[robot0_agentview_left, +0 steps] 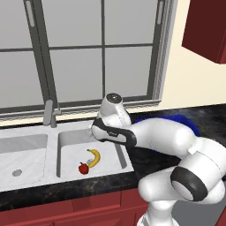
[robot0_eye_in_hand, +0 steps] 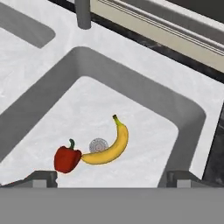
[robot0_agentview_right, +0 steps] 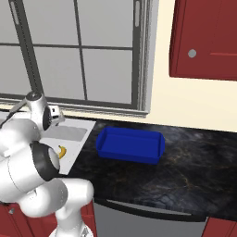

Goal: Pick up all produce items and place them in the sink. Turn on the sink faucet to wash them. Then turn the sink off and put them in the tray.

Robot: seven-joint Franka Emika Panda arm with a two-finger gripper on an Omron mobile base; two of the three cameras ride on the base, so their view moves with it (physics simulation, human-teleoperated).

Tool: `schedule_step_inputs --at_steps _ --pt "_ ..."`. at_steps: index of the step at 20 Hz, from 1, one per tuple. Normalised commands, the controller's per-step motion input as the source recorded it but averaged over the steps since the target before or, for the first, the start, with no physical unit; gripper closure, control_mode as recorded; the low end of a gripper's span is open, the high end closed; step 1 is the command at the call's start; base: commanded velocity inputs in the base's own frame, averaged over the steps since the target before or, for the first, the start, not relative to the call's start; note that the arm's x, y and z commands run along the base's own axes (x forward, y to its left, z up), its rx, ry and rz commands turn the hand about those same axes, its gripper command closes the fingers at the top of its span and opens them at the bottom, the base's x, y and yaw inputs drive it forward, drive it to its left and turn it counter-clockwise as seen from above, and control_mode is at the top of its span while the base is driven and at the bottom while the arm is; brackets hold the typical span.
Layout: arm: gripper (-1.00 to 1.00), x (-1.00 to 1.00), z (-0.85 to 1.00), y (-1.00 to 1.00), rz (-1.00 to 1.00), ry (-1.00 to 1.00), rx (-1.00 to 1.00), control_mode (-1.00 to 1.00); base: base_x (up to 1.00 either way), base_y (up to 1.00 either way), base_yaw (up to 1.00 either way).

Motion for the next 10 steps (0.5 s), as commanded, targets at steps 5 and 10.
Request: schedule_step_inputs --at_steps 5,10 --pt "-1.0 -0.14 0.55 0.1 0.2 -0.1 0.08 -1.0 0.0 0.0 0.0" --pt "-1.0 -0.15 0.38 0.06 0.19 -0.13 0.13 -1.0 0.0 0.0 0.0"
